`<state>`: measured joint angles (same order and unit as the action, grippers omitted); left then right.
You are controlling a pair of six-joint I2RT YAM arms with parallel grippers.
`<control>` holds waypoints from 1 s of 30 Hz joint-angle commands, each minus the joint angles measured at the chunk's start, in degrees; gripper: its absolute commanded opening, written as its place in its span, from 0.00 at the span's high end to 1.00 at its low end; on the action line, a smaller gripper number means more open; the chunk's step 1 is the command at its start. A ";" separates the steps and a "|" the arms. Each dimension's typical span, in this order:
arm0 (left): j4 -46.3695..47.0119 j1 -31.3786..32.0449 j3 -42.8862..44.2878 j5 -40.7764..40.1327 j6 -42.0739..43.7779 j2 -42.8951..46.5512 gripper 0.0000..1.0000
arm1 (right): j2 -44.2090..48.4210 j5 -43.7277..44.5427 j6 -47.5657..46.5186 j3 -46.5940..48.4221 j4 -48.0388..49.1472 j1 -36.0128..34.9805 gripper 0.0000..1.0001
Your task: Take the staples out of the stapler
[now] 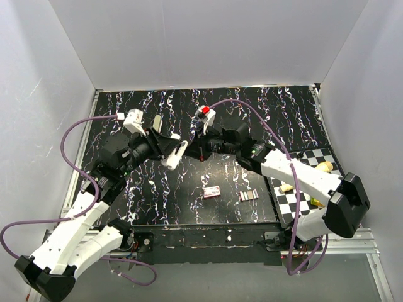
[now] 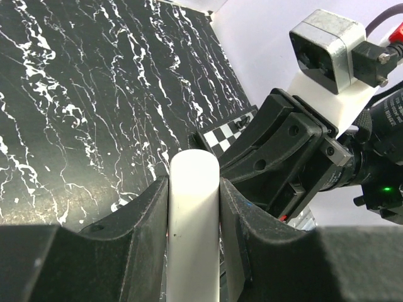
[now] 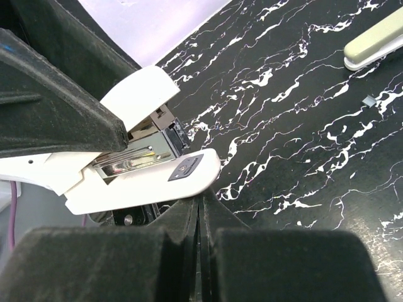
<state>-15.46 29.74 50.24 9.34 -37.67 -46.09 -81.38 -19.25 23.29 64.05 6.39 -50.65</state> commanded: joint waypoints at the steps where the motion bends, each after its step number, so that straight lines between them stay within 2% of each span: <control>1: 0.00 -0.12 0.30 8.57 0.49 1.18 1.00 | 2.89 -0.70 -6.32 4.59 -0.85 -0.24 0.99; 6: 1.13 -0.12 -0.49 15.86 1.90 0.12 1.00 | 5.00 -5.53 -9.57 5.03 -1.38 -0.24 0.99; 10: 7.80 -0.12 -4.52 24.21 2.16 0.03 1.00 | 6.94 -9.84 -11.24 4.86 -1.30 -0.24 0.99; 18: 16.94 -0.12 -8.14 33.36 1.81 0.12 1.00 | 11.68 -14.76 -12.30 3.71 2.22 -0.24 0.99; 30: 21.96 -0.12 -8.14 47.07 3.22 -3.66 1.00 | 8.79 -25.13 -13.53 11.08 2.13 -0.24 0.99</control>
<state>8.27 27.77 43.62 44.16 -35.05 -46.94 -71.07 -38.85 10.37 66.54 -3.92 -49.50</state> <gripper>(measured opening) 0.325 0.020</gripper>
